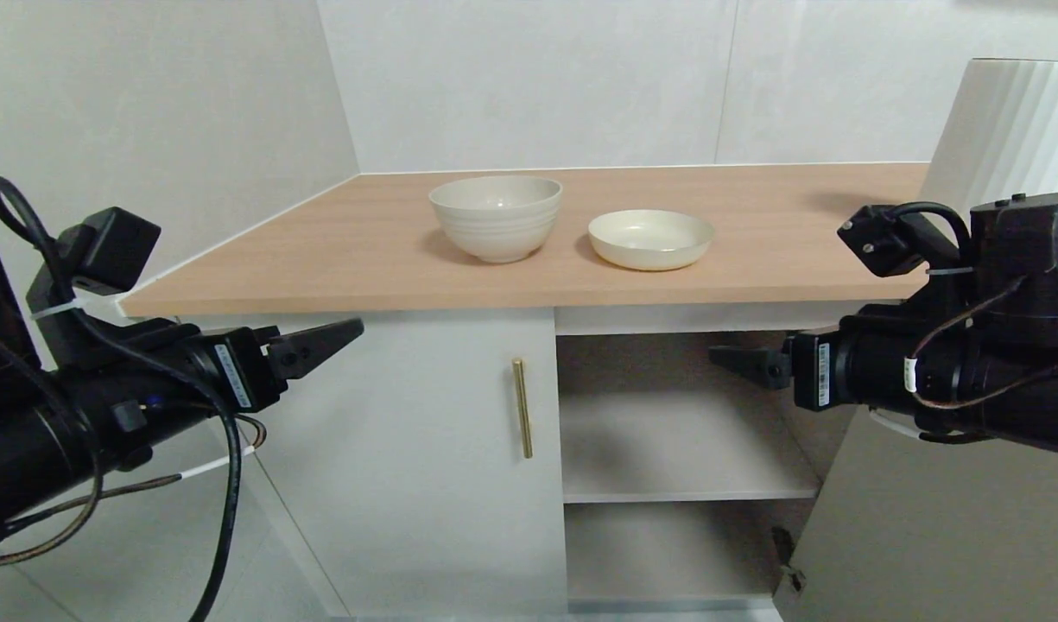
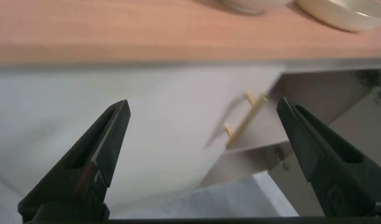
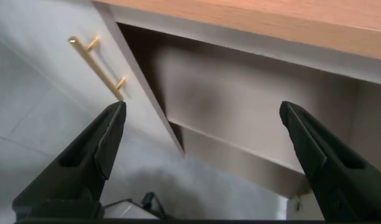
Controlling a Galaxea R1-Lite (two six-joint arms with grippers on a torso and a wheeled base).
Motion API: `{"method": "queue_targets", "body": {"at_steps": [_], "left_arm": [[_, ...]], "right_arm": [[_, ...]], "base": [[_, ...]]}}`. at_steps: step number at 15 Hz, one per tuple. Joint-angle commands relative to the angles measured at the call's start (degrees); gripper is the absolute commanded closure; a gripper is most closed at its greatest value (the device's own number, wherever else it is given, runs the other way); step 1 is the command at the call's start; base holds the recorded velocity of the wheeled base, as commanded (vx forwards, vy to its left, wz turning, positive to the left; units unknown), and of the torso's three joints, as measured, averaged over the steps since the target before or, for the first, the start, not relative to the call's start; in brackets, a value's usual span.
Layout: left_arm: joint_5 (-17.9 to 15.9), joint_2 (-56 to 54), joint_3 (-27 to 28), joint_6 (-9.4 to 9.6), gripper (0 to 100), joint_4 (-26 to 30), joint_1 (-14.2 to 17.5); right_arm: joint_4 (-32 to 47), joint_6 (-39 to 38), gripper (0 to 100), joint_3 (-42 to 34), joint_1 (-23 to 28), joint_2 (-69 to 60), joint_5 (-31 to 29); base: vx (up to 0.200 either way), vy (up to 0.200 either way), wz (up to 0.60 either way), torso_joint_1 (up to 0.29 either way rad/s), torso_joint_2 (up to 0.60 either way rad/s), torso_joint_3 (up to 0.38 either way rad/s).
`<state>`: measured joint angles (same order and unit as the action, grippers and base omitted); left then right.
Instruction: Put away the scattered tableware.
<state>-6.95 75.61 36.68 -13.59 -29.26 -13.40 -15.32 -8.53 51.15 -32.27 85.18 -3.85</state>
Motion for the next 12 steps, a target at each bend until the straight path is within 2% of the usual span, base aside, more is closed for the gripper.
{"method": "queue_targets", "body": {"at_steps": [1,12], "left_arm": [[-0.1,-0.5,0.0,-0.03,0,0.0,0.0],[-0.2,-0.7,0.0,0.06,0,0.0,-0.2]], "right_arm": [[0.3,-0.8,0,-0.2,-1.1,-1.3,0.0],[-3.4,0.4,0,-3.5,-1.0,-2.6,0.2]], "base": [[0.0,0.0,0.0,0.0,0.0,0.0],[0.0,0.0,0.0,0.004,-0.01,-0.014]]}}
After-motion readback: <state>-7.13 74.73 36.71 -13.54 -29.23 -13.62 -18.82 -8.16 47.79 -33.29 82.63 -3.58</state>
